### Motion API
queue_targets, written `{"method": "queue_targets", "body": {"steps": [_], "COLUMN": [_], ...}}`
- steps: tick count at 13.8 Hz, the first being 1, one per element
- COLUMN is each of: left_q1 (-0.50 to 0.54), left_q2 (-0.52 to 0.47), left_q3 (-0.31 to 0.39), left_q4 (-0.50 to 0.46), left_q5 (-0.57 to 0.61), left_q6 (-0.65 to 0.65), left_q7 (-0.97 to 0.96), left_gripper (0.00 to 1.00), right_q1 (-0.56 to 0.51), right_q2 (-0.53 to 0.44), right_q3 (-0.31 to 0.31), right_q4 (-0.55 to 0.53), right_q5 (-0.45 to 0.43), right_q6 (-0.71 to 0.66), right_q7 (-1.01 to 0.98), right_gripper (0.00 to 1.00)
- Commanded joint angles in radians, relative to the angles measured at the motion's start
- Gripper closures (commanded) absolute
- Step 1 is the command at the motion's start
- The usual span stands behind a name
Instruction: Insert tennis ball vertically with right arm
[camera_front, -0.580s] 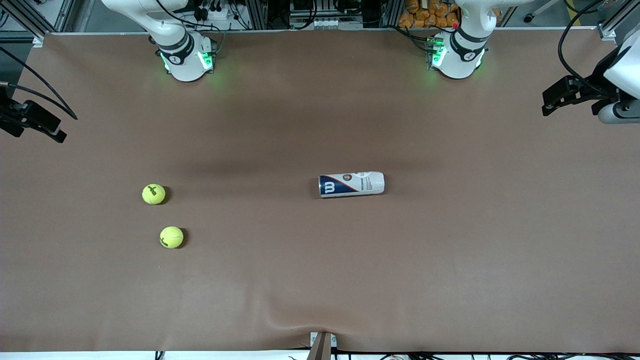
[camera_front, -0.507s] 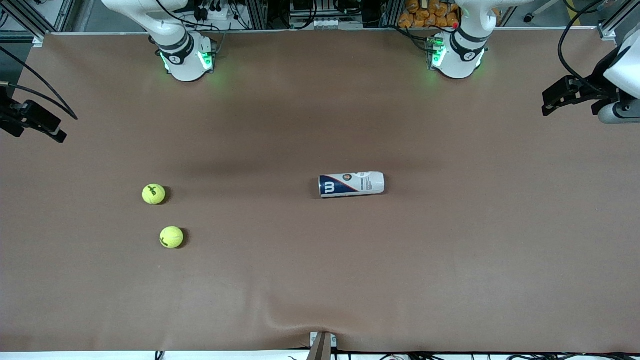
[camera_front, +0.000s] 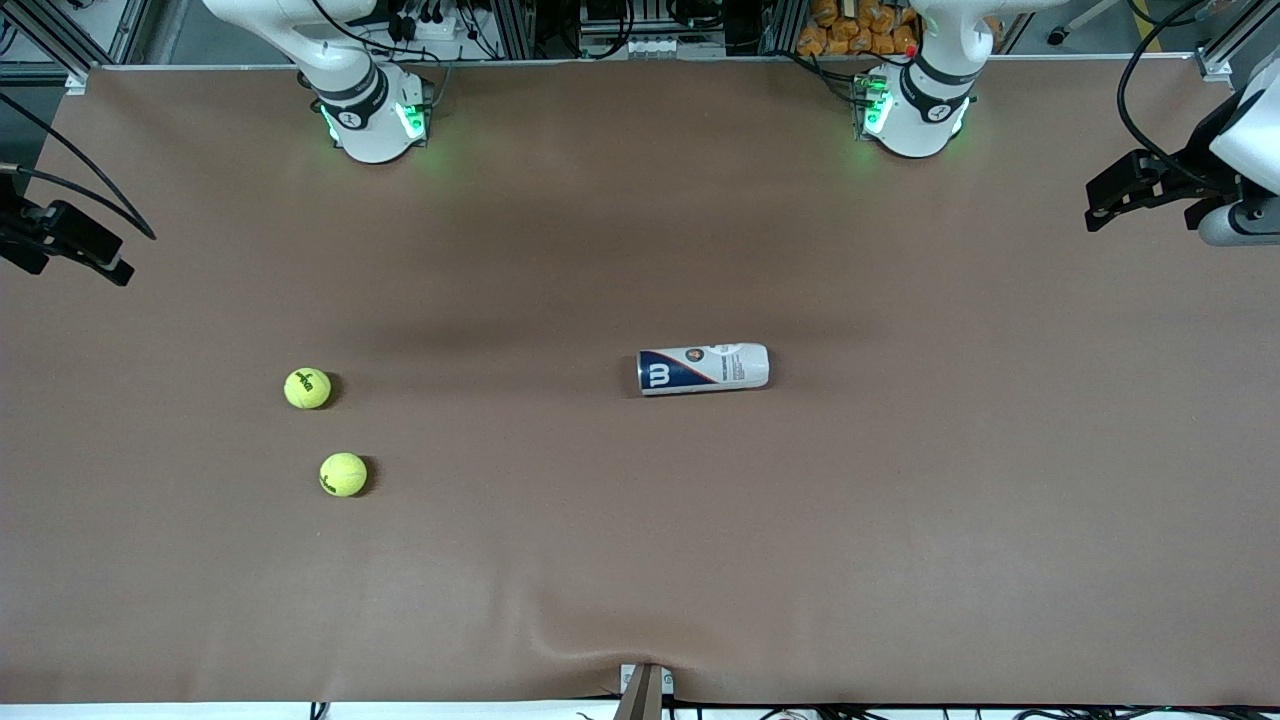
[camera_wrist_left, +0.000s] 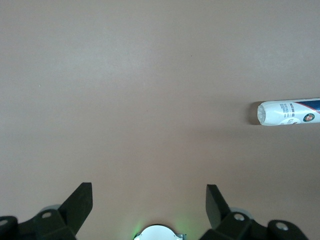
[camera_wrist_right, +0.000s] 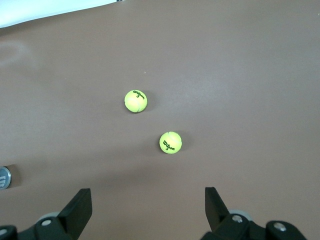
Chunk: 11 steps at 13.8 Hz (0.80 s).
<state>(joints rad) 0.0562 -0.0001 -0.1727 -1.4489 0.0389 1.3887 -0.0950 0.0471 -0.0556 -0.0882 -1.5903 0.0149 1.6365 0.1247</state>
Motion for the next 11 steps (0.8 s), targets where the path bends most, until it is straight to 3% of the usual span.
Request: {"method": "queue_targets", "body": {"steps": [1, 11], "left_q1": [-0.010, -0.245], "left_q2": [0.006, 0.146], "left_q3": [-0.011, -0.024], "left_q4": [0.019, 0.028], "left_q5": [0.009, 0.019], "left_q6": [-0.017, 0.071], "left_q7": [0.003, -0.005], "left_gripper": [0.00, 0.00], "right_q1": [0.004, -0.006], "right_q2": [-0.001, -0.001], "right_q3": [0.001, 0.001], "right_q4": [0.004, 0.006], "right_q5": [-0.009, -0.004], "right_q6": [0.000, 0.000], "right_q7": [0.004, 0.003], "right_gripper": [0.00, 0.00]}}
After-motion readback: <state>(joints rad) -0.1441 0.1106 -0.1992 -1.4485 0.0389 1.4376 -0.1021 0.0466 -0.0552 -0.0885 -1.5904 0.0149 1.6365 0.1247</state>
